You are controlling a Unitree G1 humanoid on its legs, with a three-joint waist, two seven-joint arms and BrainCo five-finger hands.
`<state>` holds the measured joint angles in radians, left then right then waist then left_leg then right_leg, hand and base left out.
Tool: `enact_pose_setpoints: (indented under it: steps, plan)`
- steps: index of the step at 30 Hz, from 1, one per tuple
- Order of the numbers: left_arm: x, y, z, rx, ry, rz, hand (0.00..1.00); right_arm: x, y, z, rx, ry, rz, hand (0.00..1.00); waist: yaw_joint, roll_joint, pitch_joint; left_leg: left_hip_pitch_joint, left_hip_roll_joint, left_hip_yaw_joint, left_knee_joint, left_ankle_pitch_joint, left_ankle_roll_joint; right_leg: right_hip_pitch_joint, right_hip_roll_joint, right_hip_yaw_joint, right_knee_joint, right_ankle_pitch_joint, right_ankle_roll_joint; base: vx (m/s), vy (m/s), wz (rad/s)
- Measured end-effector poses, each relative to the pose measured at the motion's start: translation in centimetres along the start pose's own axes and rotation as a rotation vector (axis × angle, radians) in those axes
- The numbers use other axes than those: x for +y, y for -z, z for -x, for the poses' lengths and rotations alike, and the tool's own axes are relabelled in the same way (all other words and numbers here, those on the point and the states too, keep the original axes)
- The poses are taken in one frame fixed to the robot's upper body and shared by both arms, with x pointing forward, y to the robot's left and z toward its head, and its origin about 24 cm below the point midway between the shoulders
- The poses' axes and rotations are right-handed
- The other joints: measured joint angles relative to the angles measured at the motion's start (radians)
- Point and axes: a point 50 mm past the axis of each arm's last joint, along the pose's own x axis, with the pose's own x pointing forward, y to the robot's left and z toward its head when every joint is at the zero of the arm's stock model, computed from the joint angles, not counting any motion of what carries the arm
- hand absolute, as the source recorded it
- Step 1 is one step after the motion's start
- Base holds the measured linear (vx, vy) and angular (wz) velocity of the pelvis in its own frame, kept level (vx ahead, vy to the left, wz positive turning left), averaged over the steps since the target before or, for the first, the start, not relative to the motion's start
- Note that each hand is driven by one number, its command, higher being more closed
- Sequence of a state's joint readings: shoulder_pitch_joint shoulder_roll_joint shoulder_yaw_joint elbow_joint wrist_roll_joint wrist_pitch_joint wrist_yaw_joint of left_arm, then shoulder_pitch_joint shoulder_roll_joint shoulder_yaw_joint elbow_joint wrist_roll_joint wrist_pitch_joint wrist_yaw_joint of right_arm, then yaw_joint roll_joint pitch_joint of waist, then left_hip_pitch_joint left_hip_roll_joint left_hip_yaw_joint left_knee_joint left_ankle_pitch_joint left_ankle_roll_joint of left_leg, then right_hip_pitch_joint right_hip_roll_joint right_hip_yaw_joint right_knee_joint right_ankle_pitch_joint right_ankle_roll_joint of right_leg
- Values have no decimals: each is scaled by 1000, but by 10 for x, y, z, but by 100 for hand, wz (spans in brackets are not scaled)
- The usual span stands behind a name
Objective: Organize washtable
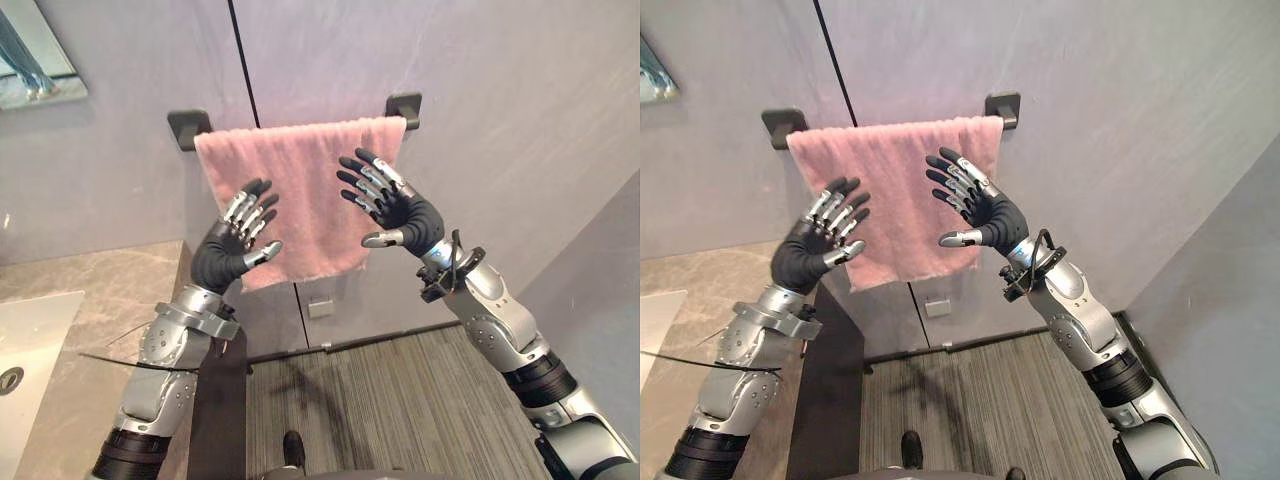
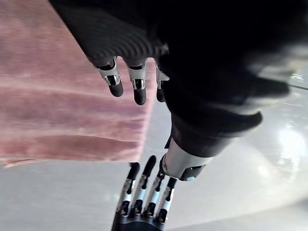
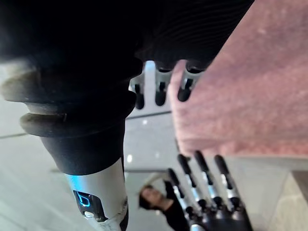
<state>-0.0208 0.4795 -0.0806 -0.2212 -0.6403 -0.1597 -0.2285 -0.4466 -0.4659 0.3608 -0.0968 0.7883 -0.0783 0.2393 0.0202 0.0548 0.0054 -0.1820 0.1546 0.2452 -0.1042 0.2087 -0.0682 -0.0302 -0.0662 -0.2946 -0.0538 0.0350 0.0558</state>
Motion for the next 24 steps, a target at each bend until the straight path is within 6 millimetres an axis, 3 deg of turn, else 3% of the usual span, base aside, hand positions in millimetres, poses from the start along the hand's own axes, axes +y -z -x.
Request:
enact_pose_setpoints:
  steps: [2,6,10,14,20,24]
  plan:
    - [5,8,0,30,-21,23,0,-5,1,-8,2,16,-1,0,0,1,24,-29,2,0,0,5,1,-32,0,3,16,1,-1,2,8,-5]
    - [5,15,-29,44,6,27,0,-14,-2,-30,-9,64,-4,0,20,-1,82,-96,4,-1,1,25,13,-109,-2,3,40,13,-1,0,0,0]
    - [9,15,-55,50,3,6,0,-6,-6,-56,-33,47,-25,0,27,-10,136,-154,2,-2,6,45,30,-172,-6,6,58,16,0,8,4,-1]
    - [22,6,-89,27,-63,-22,0,-10,-32,-86,-121,79,-28,0,34,-19,198,-203,3,6,7,54,32,-235,-6,18,74,16,0,14,18,-8]
    - [27,7,-100,27,-132,-5,0,-17,-34,-89,-167,171,-82,0,39,-19,224,-204,4,21,7,57,28,-246,-8,34,76,14,-3,26,18,-8]
    - [36,12,-93,23,-212,35,0,-32,-15,-66,-178,293,-156,0,37,-19,225,-202,8,31,7,57,26,-256,-7,47,88,10,-8,-3,10,-8]
